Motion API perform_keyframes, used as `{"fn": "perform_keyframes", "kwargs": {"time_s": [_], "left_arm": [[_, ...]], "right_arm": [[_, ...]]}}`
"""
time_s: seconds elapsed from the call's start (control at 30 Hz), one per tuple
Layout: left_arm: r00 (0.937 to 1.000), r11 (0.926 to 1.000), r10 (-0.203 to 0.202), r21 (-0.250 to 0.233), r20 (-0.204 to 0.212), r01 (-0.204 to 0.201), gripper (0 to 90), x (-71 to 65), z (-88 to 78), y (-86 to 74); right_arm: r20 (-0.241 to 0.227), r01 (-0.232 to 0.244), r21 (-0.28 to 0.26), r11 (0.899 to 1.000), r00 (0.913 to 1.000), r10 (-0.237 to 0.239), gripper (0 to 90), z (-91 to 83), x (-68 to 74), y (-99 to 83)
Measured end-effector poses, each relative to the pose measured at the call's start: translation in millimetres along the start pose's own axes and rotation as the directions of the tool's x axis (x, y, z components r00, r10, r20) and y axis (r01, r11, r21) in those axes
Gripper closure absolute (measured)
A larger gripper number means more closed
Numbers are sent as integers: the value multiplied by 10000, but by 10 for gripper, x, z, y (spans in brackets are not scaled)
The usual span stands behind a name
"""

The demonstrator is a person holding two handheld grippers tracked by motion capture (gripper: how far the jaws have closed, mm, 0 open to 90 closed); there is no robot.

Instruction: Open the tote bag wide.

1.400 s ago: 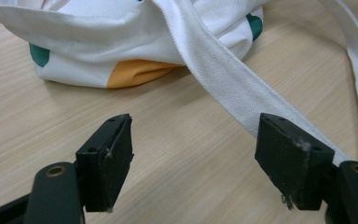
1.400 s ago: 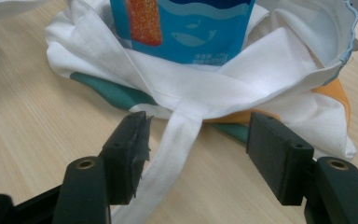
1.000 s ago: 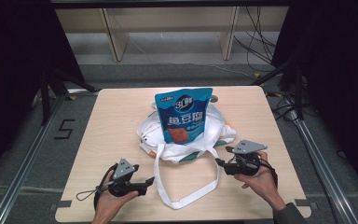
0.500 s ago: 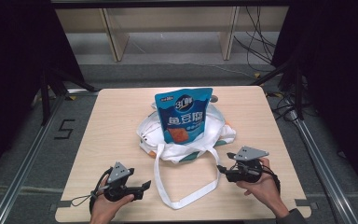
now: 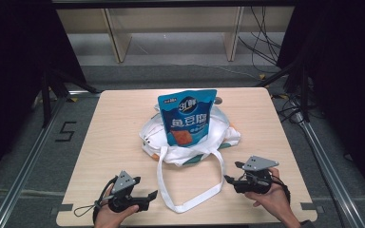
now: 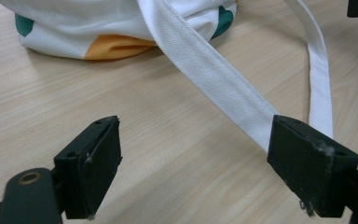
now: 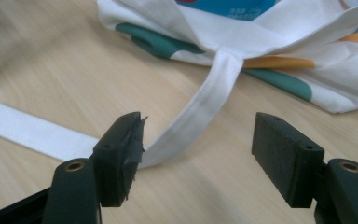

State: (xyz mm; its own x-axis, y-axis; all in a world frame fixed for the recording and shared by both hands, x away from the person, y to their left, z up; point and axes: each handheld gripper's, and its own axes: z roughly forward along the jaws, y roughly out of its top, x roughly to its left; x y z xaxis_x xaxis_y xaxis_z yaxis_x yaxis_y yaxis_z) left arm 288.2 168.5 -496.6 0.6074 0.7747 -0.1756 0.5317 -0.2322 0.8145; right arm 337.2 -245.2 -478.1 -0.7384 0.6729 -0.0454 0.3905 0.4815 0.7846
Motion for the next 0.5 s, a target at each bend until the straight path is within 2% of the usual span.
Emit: {"fn": "perform_keyframes", "kwargs": {"time_s": [0.03,0.07,0.1,0.17,0.27,0.3,0.33,0.4,0.43,0.47,0.5], "left_arm": [[10000,10000,75,1,-17,-75,167,-2,-2,-6],[10000,10000,36,-52,-8,-36,167,-15,1,-14],[9999,9999,154,4,-31,-154,167,-23,-13,-21],[9998,9999,141,-1,-139,-141,166,-45,-27,-31],[9998,9998,192,0,-36,-192,165,-53,-24,-42],[9988,9987,485,159,-56,-484,164,-48,-37,-43],[9992,9991,399,122,-44,-399,164,-55,-34,-50],[9988,9984,480,296,30,-481,163,-50,-48,-62],[9996,9995,258,170,-70,-256,163,-77,-42,-75],[9992,9989,397,251,-28,-396,163,-76,-53,-80],[9995,9994,302,195,-7,-302,164,-93,-48,-86]], "right_arm": [[0,0,0,10000,10000,0,343,0,0,0],[-116,-190,125,9997,9997,192,340,-8,23,-11],[-84,-10,93,10000,10000,11,335,-24,34,-31],[-196,-34,124,9999,9998,36,330,-43,54,-48],[-208,-38,162,9999,9998,41,328,-64,76,-71],[-263,-71,206,9998,9996,76,326,-73,88,-84],[-299,-83,254,9996,9995,90,324,-82,105,-101],[-360,42,318,9995,9993,-30,320,-102,140,-137],[-431,5,382,9993,9991,11,319,-114,157,-150],[-399,77,397,9992,9992,-62,316,-122,164,-162],[-377,122,455,9989,9992,-105,314,-131,170,-176]]}}
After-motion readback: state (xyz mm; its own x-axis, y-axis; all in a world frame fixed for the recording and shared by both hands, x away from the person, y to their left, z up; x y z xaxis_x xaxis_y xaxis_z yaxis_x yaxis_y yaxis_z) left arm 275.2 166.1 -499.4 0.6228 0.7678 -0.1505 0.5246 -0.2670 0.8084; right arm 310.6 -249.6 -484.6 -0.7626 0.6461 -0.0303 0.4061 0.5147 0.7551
